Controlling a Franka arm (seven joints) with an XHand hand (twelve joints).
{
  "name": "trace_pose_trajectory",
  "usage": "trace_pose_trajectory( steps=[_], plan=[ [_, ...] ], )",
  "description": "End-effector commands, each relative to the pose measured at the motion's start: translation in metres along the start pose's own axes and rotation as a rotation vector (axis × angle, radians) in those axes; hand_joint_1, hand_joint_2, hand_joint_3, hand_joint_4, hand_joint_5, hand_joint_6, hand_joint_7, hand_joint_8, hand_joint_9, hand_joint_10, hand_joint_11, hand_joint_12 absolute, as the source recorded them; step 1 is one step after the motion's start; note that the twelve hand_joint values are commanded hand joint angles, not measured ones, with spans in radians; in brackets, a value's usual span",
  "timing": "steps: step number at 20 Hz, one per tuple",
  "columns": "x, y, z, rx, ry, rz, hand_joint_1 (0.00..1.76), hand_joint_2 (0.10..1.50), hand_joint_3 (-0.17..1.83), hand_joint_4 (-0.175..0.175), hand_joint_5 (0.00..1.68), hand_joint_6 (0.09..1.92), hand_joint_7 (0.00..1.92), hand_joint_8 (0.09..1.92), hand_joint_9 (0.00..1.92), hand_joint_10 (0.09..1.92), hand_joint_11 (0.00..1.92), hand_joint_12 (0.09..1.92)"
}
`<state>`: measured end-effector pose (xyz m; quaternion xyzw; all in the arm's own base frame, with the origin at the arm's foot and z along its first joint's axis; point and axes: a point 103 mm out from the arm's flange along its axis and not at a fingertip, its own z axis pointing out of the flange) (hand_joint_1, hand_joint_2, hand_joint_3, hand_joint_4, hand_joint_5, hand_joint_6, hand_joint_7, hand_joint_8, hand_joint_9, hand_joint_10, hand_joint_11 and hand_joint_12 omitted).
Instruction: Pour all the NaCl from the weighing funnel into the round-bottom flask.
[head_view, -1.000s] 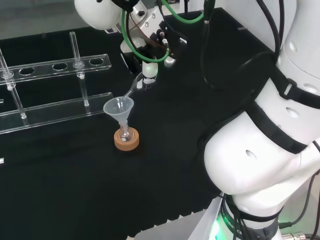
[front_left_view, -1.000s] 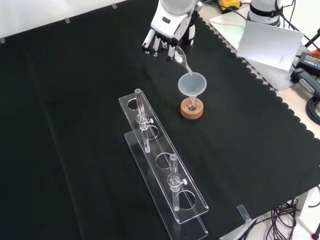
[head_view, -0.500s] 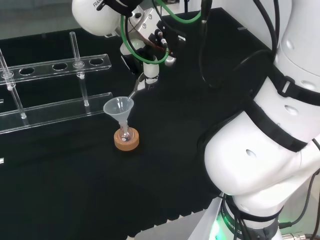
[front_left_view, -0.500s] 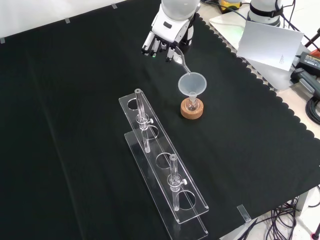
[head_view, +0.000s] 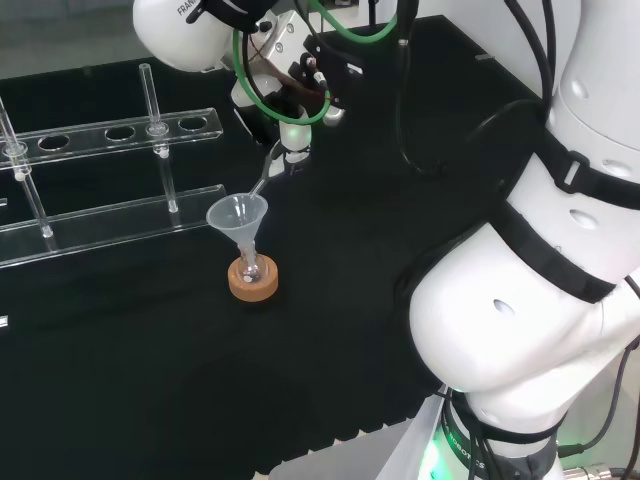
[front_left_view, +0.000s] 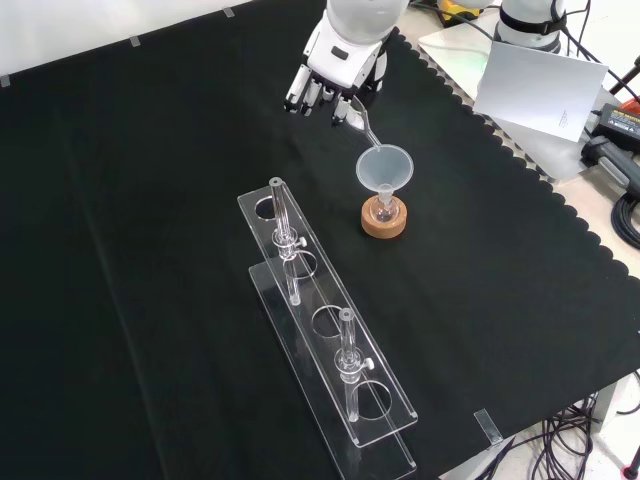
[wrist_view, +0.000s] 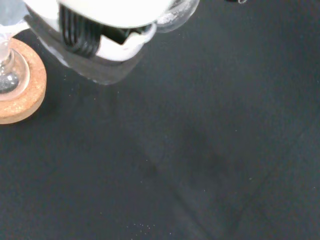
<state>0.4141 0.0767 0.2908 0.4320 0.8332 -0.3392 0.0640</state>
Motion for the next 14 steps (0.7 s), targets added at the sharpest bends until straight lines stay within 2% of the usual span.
trace_pose_trajectory(
  steps=[1, 7, 10, 12, 14],
  plan=[
    [0.005, 0.001, -0.003, 0.009, -0.048, -0.025, 1.12, 0.78, 0.33, 0.175, 1.44, 0.23, 1.63, 0.11, 1.0, 0.23, 0.0, 1.55],
    [0.007, 0.003, -0.011, -0.002, -0.108, -0.053, 1.12, 0.78, 0.33, 0.175, 1.43, 0.23, 1.63, 0.11, 1.0, 0.23, 0.0, 1.55],
    [0.007, 0.007, -0.017, -0.008, -0.161, -0.067, 1.12, 0.78, 0.33, 0.175, 1.43, 0.24, 1.63, 0.11, 1.0, 0.23, 0.0, 1.55],
    [0.007, 0.01, -0.022, -0.004, -0.149, -0.048, 1.12, 0.78, 0.33, 0.175, 1.43, 0.24, 1.63, 0.11, 1.0, 0.23, 0.0, 1.55],
    [0.013, 0.011, -0.029, -0.008, -0.158, -0.055, 1.12, 0.78, 0.33, 0.175, 1.43, 0.24, 1.63, 0.11, 1.0, 0.23, 0.0, 1.55]
  ],
)
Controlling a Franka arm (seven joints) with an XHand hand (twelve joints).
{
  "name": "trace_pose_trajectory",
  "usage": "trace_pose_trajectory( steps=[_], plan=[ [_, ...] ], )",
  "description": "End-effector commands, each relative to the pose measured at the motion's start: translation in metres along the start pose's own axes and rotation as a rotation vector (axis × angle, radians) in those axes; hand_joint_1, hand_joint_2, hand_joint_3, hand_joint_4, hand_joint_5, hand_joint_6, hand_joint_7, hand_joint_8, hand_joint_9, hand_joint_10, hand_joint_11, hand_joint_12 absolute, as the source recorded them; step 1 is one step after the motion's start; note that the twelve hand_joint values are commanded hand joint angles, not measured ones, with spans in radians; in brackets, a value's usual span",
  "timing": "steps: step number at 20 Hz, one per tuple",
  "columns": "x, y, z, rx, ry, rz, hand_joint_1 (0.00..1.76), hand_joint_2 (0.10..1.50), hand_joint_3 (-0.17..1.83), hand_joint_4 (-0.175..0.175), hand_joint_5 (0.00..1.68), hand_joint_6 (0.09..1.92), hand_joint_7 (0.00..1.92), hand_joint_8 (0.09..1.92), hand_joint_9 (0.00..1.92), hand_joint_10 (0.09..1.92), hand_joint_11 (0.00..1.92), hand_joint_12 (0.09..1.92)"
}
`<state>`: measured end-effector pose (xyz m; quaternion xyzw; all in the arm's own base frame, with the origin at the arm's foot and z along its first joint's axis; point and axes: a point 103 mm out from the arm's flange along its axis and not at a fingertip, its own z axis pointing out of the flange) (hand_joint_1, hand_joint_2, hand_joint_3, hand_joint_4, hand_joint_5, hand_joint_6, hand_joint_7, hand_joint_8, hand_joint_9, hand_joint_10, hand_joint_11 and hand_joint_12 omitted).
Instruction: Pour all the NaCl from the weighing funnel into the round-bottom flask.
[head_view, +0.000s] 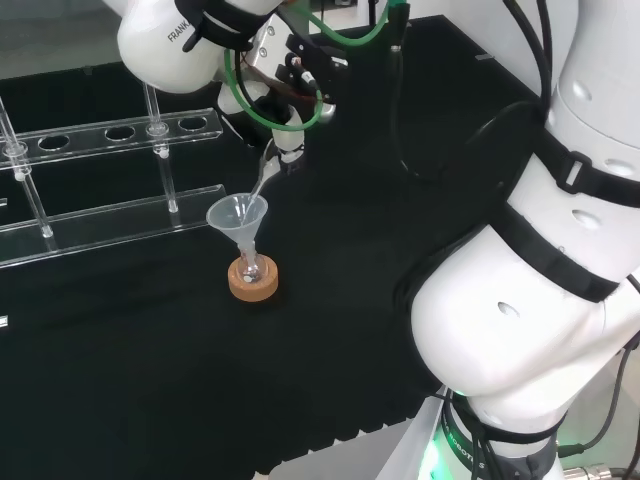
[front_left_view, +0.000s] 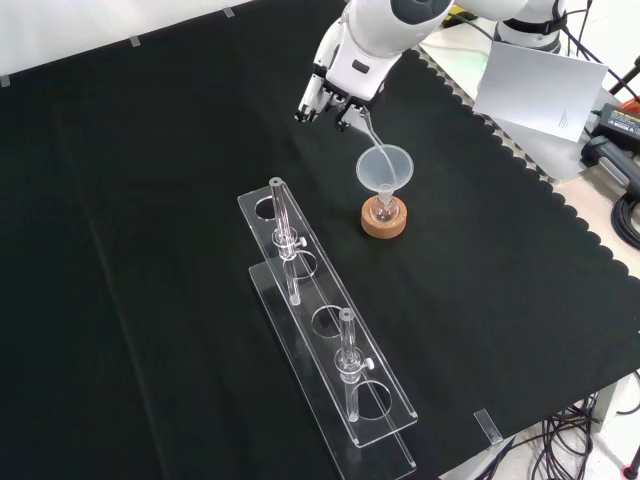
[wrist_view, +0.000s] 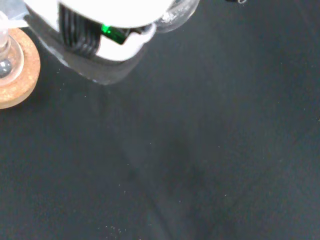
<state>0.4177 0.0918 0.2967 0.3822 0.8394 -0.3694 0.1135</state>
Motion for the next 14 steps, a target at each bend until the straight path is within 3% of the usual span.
trace_pose_trajectory(
  steps=[1, 6, 14],
  plan=[
    [0.0063, 0.0063, -0.0189, -0.008, -0.021, 0.002, 1.12, 0.78, 0.33, 0.175, 1.43, 0.24, 1.63, 0.11, 1.0, 0.23, 0.0, 1.55],
    [0.004, 0.0093, -0.0206, -0.005, -0.055, -0.005, 1.12, 0.78, 0.33, 0.175, 1.43, 0.24, 1.63, 0.11, 1.0, 0.23, 0.01, 1.55],
    [-0.0002, 0.0087, -0.0201, -0.01, -0.045, -0.018, 1.11, 0.79, 0.33, 0.175, 1.42, 0.26, 1.62, 0.11, 0.99, 0.22, 0.01, 1.55]
  ],
)
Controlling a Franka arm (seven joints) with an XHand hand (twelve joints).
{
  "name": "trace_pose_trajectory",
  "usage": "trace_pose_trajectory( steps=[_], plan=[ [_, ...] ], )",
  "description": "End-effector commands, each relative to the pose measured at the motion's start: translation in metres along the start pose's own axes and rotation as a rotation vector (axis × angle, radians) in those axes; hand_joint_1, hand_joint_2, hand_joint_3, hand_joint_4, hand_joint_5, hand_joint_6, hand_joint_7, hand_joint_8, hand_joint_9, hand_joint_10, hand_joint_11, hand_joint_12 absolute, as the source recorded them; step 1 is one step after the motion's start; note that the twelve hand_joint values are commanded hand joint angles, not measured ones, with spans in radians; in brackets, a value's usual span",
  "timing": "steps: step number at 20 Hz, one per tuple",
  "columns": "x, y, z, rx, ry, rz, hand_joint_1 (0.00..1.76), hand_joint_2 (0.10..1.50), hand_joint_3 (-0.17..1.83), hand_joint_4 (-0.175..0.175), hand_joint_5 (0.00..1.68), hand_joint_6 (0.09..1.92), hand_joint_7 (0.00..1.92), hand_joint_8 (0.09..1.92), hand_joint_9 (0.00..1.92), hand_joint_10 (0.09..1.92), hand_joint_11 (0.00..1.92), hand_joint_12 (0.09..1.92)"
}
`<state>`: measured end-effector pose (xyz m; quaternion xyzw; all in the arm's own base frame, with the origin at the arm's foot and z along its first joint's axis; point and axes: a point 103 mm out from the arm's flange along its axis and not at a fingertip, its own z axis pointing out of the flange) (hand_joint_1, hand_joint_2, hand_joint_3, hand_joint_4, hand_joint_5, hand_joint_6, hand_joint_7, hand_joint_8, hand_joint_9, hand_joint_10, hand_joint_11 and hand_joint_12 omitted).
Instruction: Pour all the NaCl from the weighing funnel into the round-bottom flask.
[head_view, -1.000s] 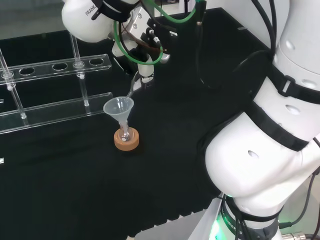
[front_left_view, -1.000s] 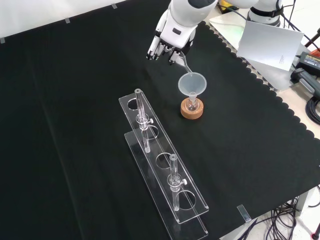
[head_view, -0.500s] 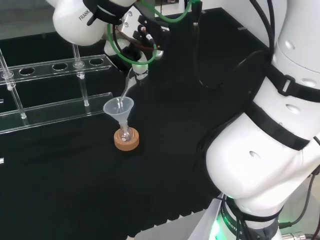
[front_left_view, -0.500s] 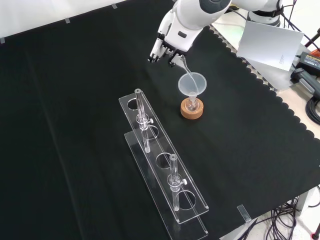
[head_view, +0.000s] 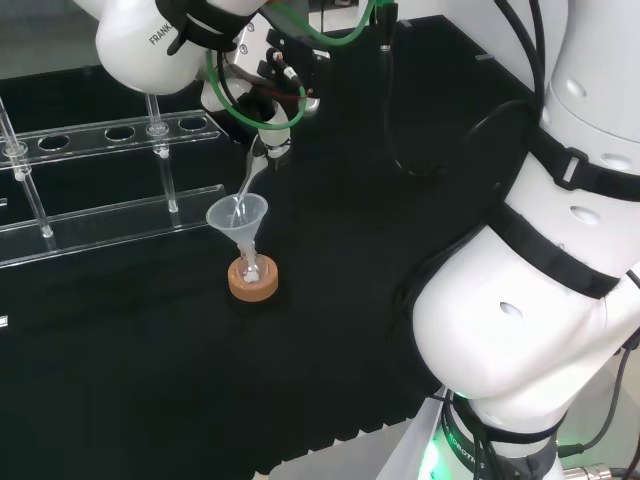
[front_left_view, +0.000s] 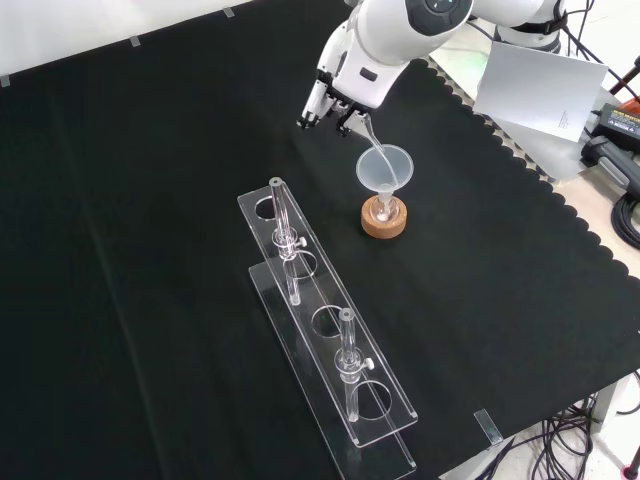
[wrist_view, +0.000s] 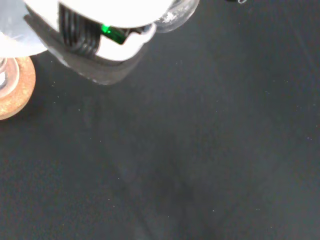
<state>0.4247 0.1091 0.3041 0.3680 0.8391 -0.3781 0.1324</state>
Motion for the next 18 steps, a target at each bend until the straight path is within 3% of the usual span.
trace_pose_trajectory(
  steps=[1, 18],
  plan=[
    [-0.0016, 0.0005, -0.0042, -0.011, -0.01, -0.012, 1.11, 0.79, 0.32, 0.175, 1.42, 0.26, 1.62, 0.11, 0.99, 0.22, 0.01, 1.55],
    [-0.0045, 0.0019, -0.0052, -0.036, -0.166, -0.056, 1.11, 0.8, 0.32, 0.175, 1.4, 0.29, 1.62, 0.11, 0.99, 0.22, 0.01, 1.55]
  ],
)
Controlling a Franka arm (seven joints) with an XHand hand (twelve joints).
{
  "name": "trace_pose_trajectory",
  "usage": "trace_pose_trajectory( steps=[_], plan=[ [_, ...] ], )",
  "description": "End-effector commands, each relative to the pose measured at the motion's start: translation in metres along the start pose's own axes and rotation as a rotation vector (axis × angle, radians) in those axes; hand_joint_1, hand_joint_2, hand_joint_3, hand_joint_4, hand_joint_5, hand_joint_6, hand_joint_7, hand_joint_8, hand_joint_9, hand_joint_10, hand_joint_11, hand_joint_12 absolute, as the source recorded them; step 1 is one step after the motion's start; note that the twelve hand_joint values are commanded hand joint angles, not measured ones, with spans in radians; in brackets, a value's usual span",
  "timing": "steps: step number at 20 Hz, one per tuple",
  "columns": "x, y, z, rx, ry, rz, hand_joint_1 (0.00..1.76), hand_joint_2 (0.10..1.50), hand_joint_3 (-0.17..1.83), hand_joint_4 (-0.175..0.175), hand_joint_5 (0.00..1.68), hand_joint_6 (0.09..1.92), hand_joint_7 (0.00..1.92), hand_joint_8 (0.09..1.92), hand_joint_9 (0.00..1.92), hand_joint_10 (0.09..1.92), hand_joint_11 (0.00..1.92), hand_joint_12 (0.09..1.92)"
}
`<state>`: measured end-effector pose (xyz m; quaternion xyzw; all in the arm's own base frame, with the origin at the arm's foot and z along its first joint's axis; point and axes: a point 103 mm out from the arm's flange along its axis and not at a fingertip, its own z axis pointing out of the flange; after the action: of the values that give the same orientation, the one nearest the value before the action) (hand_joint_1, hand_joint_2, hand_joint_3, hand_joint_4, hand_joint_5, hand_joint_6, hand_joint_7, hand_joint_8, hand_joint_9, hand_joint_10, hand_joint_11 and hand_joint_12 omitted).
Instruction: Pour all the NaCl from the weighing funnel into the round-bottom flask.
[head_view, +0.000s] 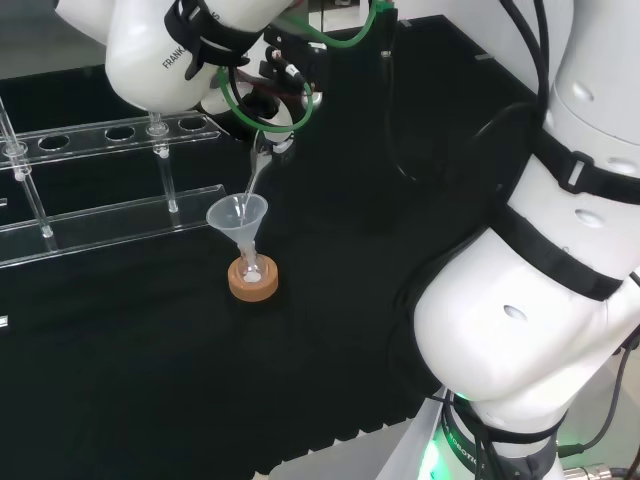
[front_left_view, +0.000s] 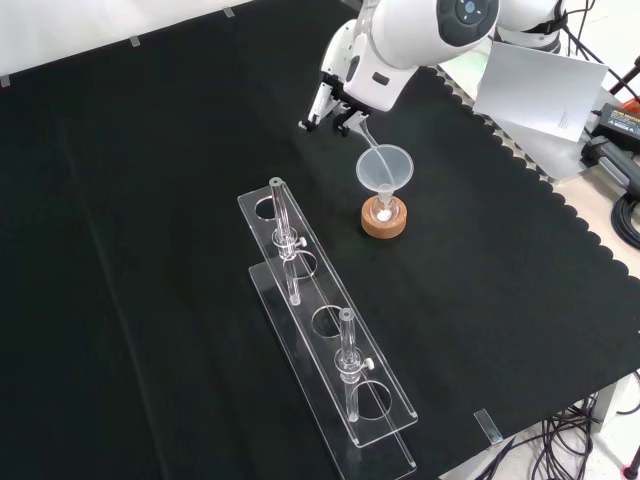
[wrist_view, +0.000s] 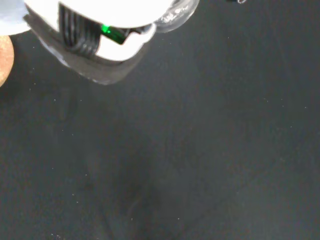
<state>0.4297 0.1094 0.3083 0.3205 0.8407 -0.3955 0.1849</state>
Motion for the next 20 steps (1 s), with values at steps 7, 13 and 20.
trace_pose_trajectory(
  steps=[7, 13, 20],
  plan=[
    [0.0, 0.004, -0.006, -0.037, -0.1, -0.03, 1.11, 0.8, 0.31, 0.175, 1.39, 0.33, 1.62, 0.11, 0.99, 0.22, 0.0, 1.55],
    [-0.007, 0.003, -0.005, -0.034, -0.131, -0.006, 1.11, 0.8, 0.31, 0.175, 1.38, 0.34, 1.62, 0.11, 0.99, 0.22, 0.0, 1.55],
    [-0.01, 0.004, -0.009, -0.045, -0.181, 0.004, 1.11, 0.8, 0.31, 0.175, 1.38, 0.34, 1.62, 0.11, 0.99, 0.22, 0.0, 1.55]
  ],
)
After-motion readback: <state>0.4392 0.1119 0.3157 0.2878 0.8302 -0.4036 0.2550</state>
